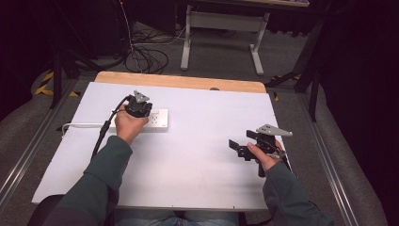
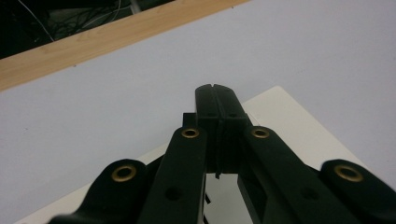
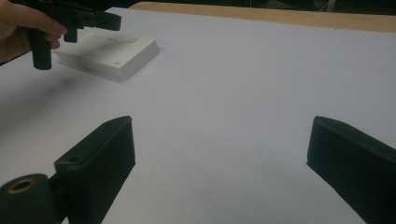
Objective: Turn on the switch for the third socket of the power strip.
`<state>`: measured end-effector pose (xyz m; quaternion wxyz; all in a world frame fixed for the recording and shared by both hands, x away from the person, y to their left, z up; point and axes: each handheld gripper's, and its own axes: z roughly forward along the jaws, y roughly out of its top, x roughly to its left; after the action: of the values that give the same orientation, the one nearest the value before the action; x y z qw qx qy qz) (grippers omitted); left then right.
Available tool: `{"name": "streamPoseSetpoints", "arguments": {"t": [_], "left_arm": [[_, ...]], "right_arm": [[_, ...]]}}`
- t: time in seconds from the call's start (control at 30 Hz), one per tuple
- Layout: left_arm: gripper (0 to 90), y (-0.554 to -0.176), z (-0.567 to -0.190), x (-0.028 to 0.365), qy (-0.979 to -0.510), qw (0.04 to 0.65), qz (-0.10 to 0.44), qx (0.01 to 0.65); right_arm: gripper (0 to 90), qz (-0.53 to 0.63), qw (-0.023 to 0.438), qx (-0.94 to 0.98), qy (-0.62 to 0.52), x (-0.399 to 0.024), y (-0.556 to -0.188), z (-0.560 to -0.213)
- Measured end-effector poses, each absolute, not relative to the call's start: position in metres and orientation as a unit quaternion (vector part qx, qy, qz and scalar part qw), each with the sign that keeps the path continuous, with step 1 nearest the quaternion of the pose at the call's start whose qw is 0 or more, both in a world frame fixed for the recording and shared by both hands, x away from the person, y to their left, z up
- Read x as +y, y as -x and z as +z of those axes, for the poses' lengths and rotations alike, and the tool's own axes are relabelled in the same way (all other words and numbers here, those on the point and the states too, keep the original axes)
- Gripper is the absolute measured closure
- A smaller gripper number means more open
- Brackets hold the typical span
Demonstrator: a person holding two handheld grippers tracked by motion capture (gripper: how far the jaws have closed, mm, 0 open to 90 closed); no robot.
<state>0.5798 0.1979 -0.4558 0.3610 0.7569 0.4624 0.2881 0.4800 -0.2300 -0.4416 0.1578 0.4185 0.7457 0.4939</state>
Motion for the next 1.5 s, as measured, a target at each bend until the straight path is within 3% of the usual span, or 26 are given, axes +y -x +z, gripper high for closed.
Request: {"name": "streamPoseSetpoints", "arguments": {"t": [0.47, 1.5], "left_arm": [[89.8, -0.560, -0.433, 0.209, -0.737, 0.402, 0.303, 0.451], [89.8, -0.479, -0.408, 0.282, -0.678, 0.479, 0.304, 0.468]], "right_arm": [[8.2, 0.491, 0.158, 0.748, -0.419, -0.229, -0.481, -0.442], [8.2, 0.485, 0.162, 0.754, -0.412, -0.226, -0.481, -0.441]]}}
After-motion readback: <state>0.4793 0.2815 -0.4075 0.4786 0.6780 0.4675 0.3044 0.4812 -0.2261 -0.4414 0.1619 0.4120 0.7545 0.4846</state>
